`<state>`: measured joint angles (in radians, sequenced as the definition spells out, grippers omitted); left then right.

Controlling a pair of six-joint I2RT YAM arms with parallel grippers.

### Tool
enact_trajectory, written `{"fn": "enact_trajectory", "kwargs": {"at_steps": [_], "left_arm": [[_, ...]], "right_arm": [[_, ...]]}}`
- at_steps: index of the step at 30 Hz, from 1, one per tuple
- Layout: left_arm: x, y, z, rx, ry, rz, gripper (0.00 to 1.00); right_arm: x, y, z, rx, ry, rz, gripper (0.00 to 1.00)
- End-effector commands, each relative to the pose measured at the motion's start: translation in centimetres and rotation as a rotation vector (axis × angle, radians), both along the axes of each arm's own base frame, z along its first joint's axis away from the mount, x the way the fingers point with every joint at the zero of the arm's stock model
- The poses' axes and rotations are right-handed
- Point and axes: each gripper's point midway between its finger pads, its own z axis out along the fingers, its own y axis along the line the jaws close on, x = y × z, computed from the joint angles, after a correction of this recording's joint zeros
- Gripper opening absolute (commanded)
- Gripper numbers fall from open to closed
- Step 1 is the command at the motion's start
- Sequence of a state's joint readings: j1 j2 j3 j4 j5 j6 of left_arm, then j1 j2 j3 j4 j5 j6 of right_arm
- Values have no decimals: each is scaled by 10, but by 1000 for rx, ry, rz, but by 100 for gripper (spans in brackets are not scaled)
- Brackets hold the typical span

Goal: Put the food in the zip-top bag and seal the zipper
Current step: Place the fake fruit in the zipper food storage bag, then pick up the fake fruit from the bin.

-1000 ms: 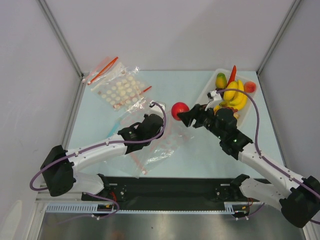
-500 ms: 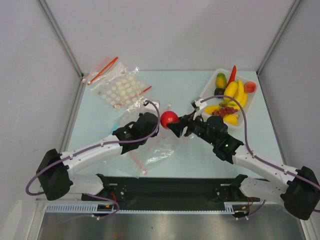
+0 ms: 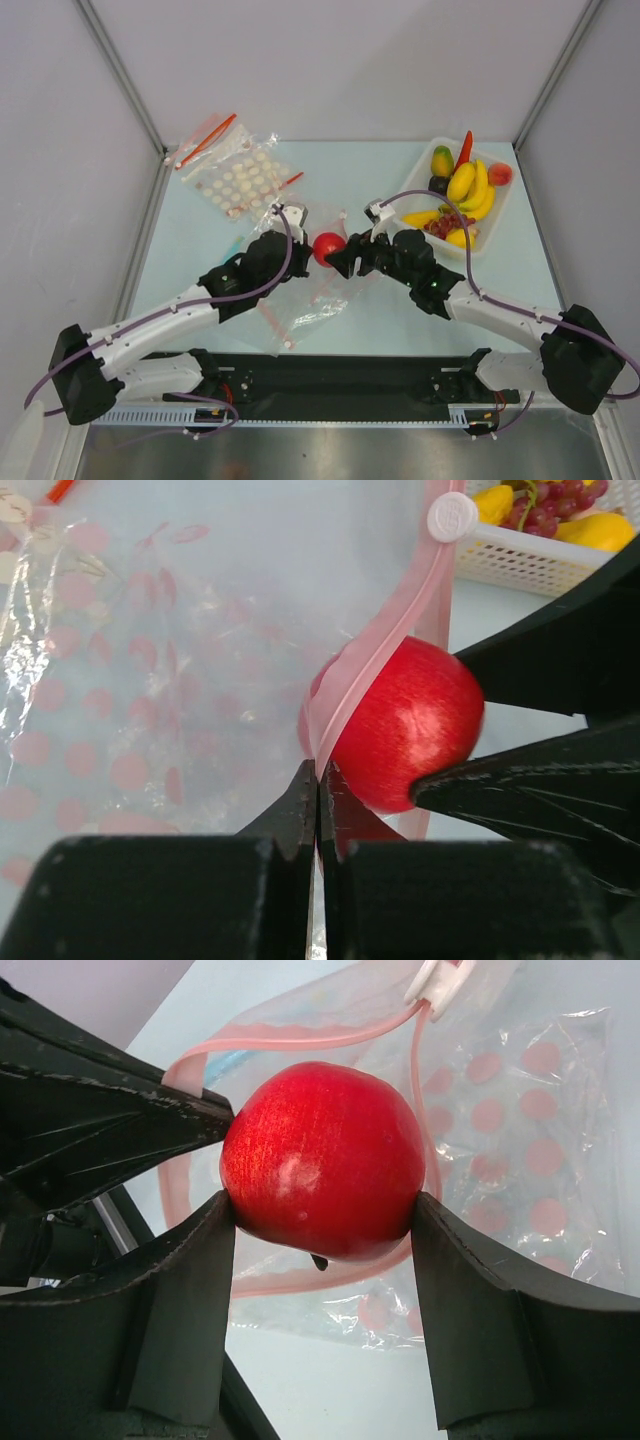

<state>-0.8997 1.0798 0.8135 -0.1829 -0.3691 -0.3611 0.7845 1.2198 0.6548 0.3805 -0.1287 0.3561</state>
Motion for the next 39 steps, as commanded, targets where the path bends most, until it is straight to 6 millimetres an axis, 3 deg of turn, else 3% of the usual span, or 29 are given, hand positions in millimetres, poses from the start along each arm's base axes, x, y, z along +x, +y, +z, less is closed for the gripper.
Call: {"fn": "enact_trajectory", "kwargs": {"at_steps": [1,7,9,10,12,14,21,24,28,31,32,35,36,39], "left_arm": [[-4,-13,20,-87,-36,-67,0],[-18,-24,35,-166,-44,-158,0],[-19,-22,36,-173,-47,-149,0],[-20,-19,38,-181,-47,-139,0],[-17,-13,37,-175,-46,-102,0],[-14,-7,33,-161,-39,-60,0],[-7,2,30,-127,-34,3,0],[-4,11,31,-114,-50,43,0],[-3,16,33,-107,-66,59,0],[-3,15,30,-99,-66,52,0],[-3,14,31,-98,-67,48,0],[-2,12,27,-86,-62,40,0],[-2,12,27,-87,-61,39,0],[-2,10,25,-82,-57,34,0]], "right_arm": [[7,9,29,64,-59,0,39],[9,9,26,56,-49,-11,47],[9,9,26,56,-48,-15,54],[9,10,26,57,-48,-16,59],[10,9,26,52,-49,-23,80],[8,9,28,54,-57,-22,93],[9,-3,40,56,-87,-66,92],[13,-14,49,48,-104,-114,87],[31,-50,57,41,-99,-259,82],[55,-92,56,44,-59,-389,82],[68,-116,51,43,-22,-461,82],[87,-152,39,45,58,-583,84],[99,-172,29,36,93,-650,85],[117,-202,18,77,193,-738,87]]}}
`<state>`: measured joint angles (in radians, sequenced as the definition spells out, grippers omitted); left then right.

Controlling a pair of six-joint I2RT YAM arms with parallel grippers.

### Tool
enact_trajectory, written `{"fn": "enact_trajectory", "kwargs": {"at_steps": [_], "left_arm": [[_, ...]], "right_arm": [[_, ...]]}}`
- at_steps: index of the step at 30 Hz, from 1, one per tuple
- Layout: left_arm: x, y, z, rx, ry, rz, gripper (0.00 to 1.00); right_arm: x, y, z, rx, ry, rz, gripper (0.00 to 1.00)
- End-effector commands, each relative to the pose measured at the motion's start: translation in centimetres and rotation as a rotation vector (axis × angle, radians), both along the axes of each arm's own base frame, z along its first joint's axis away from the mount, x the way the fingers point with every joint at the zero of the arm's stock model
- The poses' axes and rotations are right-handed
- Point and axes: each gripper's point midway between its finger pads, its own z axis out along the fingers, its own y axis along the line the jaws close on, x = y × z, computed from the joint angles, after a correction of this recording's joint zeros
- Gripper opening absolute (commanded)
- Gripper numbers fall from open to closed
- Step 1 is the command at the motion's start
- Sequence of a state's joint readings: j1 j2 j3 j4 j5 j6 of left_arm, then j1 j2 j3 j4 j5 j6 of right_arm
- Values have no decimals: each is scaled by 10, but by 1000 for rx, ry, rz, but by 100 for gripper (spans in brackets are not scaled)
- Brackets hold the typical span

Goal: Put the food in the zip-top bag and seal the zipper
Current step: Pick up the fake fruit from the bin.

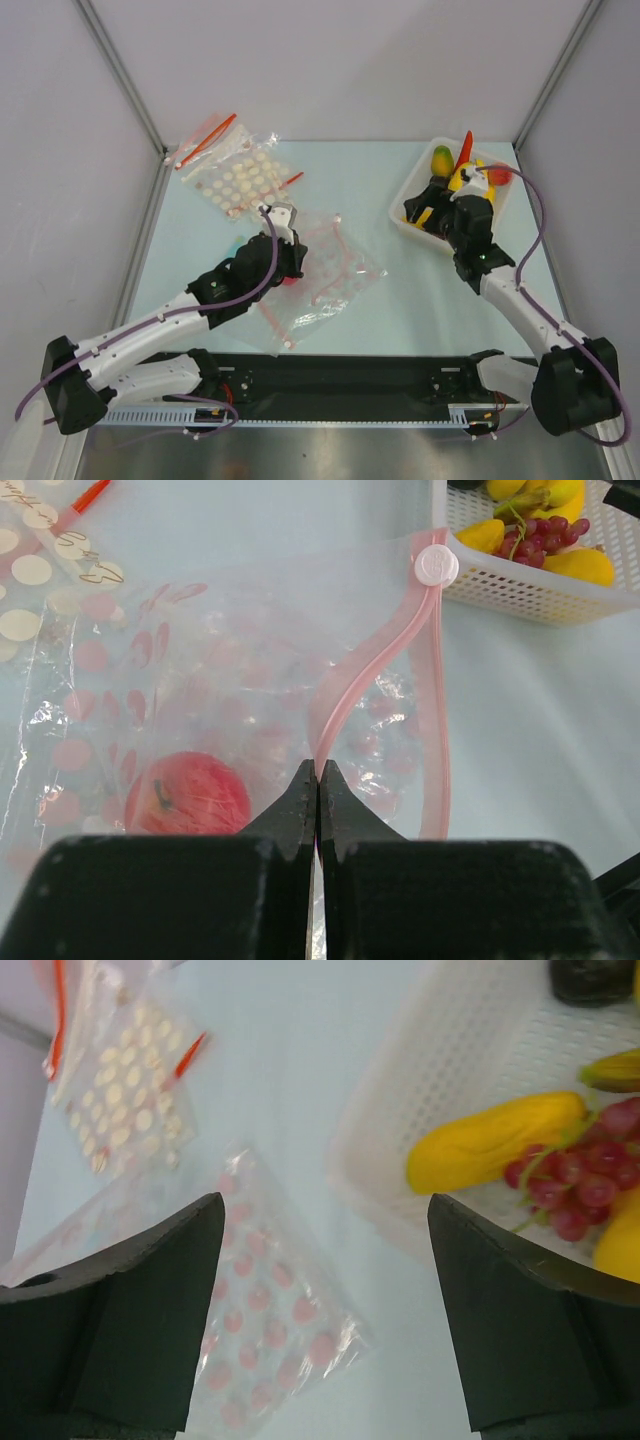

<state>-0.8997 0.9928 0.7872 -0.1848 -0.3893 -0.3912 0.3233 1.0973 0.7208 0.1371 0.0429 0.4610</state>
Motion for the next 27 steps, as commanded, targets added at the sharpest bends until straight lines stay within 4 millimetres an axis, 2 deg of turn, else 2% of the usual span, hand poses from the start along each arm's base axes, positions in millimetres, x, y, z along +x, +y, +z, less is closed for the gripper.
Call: {"fn": "enact_trajectory", "kwargs": {"at_steps": [1,2,3,4,6,9,10,11,17,21,25,26,27], "left_arm": [[4,0,7,-12,-26,6,0],[5,0,6,-9,-25,9,0],[5,-1,6,-7,-25,8,0],[5,0,6,-7,-26,11,0],[5,0,5,-4,-25,12,0],[5,0,6,-5,-25,11,0],[5,0,6,-5,-25,11,0],[5,0,5,-3,-25,9,0],[4,-2,5,-10,-21,2,1],[4,-1,4,-10,-22,5,0],[6,-1,3,-1,-20,10,0],[6,-1,3,3,-18,9,0],[6,-1,2,5,-16,9,0]], "right_arm": [[22,-31,-15,89,124,-117,87],[24,-29,-19,139,155,-109,88],[30,-39,-24,169,173,-143,88],[34,-41,-38,189,216,-159,88],[40,-47,-48,236,258,-200,88],[48,-58,-73,232,339,-257,91],[49,-58,-71,235,334,-259,91],[49,-60,-81,231,362,-270,92],[54,-75,-100,305,453,-385,94],[59,-70,-118,370,534,-381,94],[64,-75,-126,378,575,-431,94],[72,-75,-117,383,558,-431,94],[74,-75,-117,384,567,-439,94]]}}
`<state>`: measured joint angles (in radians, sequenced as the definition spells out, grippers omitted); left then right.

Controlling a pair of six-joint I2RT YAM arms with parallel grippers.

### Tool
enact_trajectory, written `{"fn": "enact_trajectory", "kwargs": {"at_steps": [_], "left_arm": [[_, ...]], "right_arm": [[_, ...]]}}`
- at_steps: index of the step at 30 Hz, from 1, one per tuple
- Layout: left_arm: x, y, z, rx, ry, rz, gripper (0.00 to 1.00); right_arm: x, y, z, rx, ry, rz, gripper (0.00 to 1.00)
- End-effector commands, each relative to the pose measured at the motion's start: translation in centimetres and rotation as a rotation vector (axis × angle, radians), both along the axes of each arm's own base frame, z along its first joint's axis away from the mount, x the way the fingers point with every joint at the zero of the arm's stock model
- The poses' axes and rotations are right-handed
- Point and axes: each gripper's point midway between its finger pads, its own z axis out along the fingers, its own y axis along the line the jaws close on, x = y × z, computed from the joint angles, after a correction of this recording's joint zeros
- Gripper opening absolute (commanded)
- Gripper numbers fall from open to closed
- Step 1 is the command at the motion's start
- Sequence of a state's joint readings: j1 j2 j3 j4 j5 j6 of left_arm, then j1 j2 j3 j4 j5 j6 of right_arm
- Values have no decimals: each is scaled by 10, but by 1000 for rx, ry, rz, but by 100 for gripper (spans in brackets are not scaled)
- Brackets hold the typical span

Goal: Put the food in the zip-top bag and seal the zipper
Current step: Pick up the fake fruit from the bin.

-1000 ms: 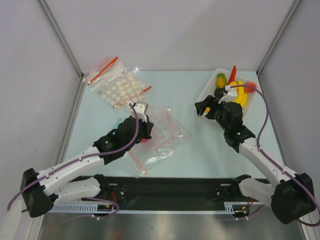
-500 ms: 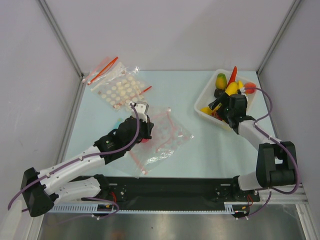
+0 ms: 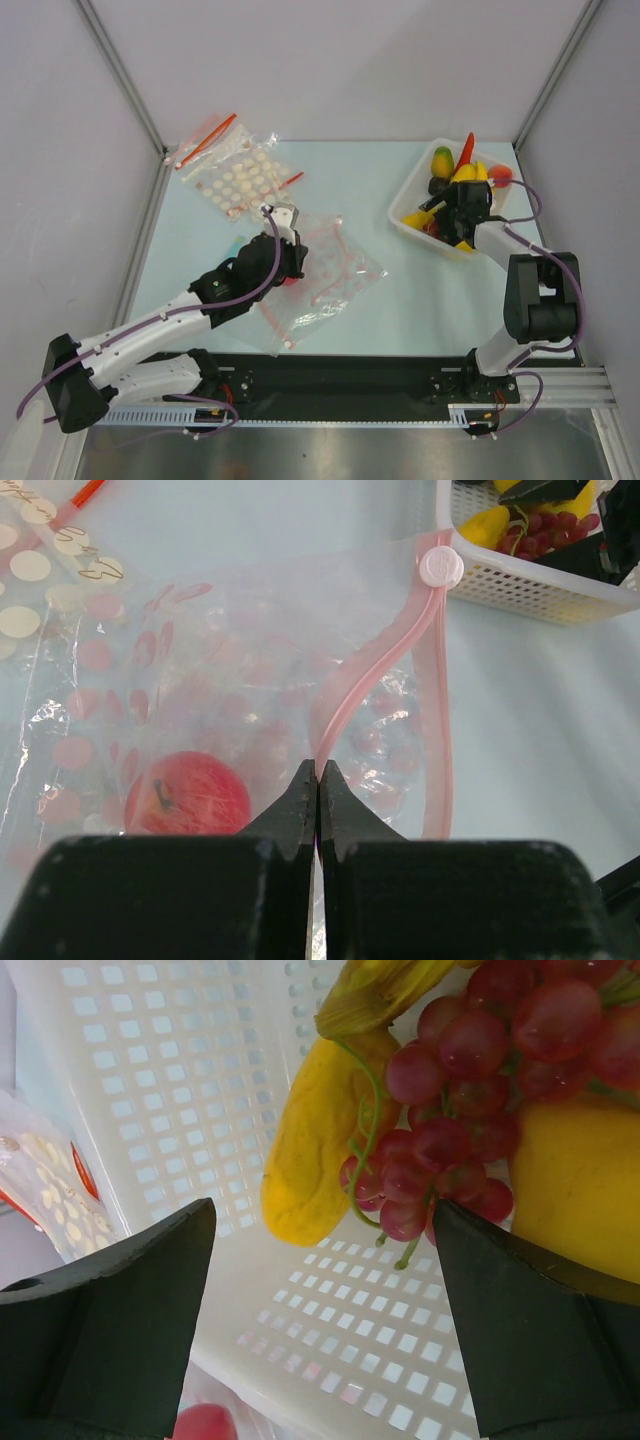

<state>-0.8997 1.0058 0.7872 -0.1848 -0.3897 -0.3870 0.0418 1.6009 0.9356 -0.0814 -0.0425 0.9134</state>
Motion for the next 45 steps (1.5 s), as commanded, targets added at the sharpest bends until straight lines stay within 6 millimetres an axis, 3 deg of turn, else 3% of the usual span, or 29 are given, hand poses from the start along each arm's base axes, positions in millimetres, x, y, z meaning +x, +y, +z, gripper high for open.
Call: {"fn": "enact_trajectory", "kwargs": {"at_steps": [1,8,9,14,18,23,24,25,27,28,30,31,34,36,37,39,40,42,45], "left_arm": [[4,-2,6,-15,-21,6,0],[4,-11,4,-18,2,-24,0],[3,-11,4,-18,4,-25,0],[3,-8,4,-26,-3,-17,0],[2,-7,3,-25,-3,-16,0],[3,-6,2,-19,-2,-8,0],[3,-6,2,-18,-2,-7,0],[3,-6,2,-18,-2,-7,0],[3,-6,2,-18,-2,-7,1],[3,-6,2,-17,-3,-6,0],[3,-6,2,-15,-3,-5,0],[3,-5,2,-15,-3,-5,0],[3,-5,3,-16,-3,-6,0],[3,-5,3,-16,-4,-8,0],[2,-5,4,-20,-5,-8,0],[2,-5,3,-16,-4,-7,0],[2,-5,3,-18,-4,-6,0],[3,-5,2,-14,-4,-5,0],[3,-4,2,-16,-5,-2,0]], "right_arm": [[16,-2,15,23,23,-62,93],[24,3,3,-25,117,-123,91],[30,3,9,-35,112,-133,91],[32,16,-9,-80,192,-97,91],[32,15,-34,-85,239,-106,90],[31,17,-37,-93,241,-85,68],[29,18,-36,-88,234,-72,58],[36,19,-25,-75,180,-60,32],[29,20,-25,-48,167,-53,15],[34,20,-13,-35,120,-51,13],[31,17,-10,-37,88,-60,12],[31,16,4,-42,47,-55,12],[28,15,15,-57,-20,-41,12],[28,10,36,-77,-101,-65,11],[21,7,31,-88,-102,-71,10],[19,-2,51,-98,-179,-107,8],[12,-4,46,-104,-169,-113,7],[13,-9,66,-104,-239,-138,6],[10,-12,71,-108,-251,-152,10]]}}
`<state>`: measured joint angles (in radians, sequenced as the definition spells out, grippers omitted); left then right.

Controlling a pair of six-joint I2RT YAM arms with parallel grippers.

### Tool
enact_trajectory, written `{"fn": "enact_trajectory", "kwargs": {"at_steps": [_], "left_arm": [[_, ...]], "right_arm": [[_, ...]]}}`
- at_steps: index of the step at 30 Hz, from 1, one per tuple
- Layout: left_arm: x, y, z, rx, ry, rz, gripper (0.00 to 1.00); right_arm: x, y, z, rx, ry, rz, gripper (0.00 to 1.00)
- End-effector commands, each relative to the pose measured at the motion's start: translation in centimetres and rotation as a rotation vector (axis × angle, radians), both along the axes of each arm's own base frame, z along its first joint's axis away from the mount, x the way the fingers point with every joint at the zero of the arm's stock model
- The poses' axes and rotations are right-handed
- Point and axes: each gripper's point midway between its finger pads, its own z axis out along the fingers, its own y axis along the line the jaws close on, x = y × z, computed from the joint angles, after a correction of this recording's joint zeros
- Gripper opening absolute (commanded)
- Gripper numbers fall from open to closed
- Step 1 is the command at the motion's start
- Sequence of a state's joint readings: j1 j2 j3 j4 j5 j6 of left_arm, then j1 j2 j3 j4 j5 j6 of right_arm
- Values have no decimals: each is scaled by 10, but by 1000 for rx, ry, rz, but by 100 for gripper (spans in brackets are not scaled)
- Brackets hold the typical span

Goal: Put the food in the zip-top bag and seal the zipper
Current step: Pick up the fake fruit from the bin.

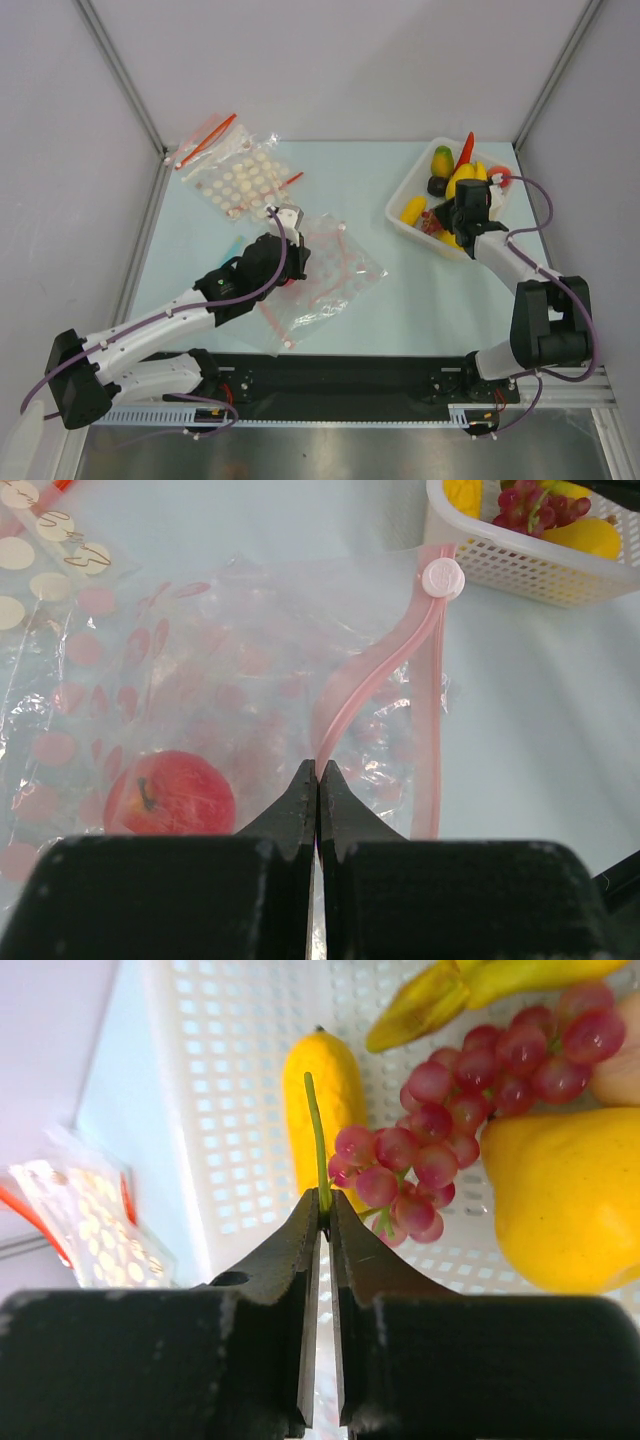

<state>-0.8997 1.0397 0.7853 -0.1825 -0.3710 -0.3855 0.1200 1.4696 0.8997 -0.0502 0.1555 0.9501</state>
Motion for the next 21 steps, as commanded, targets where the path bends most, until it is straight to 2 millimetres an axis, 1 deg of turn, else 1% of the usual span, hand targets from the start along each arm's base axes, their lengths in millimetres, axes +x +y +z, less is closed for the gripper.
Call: {"fn": "enact_trajectory", "kwargs": {"at_steps": [1,2,3,6,7,9,10,12,13,14,15,16,17,18,20,21], "left_arm": [[3,1,13,-35,-30,15,0],[3,0,13,-35,-30,15,0],[4,0,12,-31,-27,17,0],[4,1,12,-26,-27,19,0],[4,1,12,-26,-27,19,0],[4,1,12,-27,-29,20,0],[4,1,12,-27,-29,20,0],[4,1,12,-26,-27,19,0],[4,1,12,-28,-28,19,0],[4,0,12,-28,-27,16,0],[4,0,12,-30,-28,15,0],[3,0,14,-34,-30,13,0],[3,0,13,-30,-27,13,0],[3,0,13,-32,-28,12,0],[3,0,13,-32,-27,11,0],[3,-1,14,-36,-28,8,0]], "right_arm": [[11,-11,31,-24,-121,-51,12],[11,-10,30,-25,-123,-42,12],[11,-8,31,-18,-123,-28,10],[10,-7,33,1,-135,-21,6],[8,-7,40,2,-156,-20,5],[5,-8,47,4,-188,-23,2],[2,-8,61,6,-229,-22,0],[-2,-9,77,9,-288,-23,0],[-6,-8,79,12,-302,-16,0],[-12,-5,97,11,-354,-5,0],[-14,-5,108,4,-392,1,0],[-18,-3,114,0,-413,7,0],[-26,1,129,-13,-456,26,0],[-30,2,140,-22,-489,26,0],[-40,11,153,-40,-533,59,0],[-48,15,173,-34,-600,74,0]]}}
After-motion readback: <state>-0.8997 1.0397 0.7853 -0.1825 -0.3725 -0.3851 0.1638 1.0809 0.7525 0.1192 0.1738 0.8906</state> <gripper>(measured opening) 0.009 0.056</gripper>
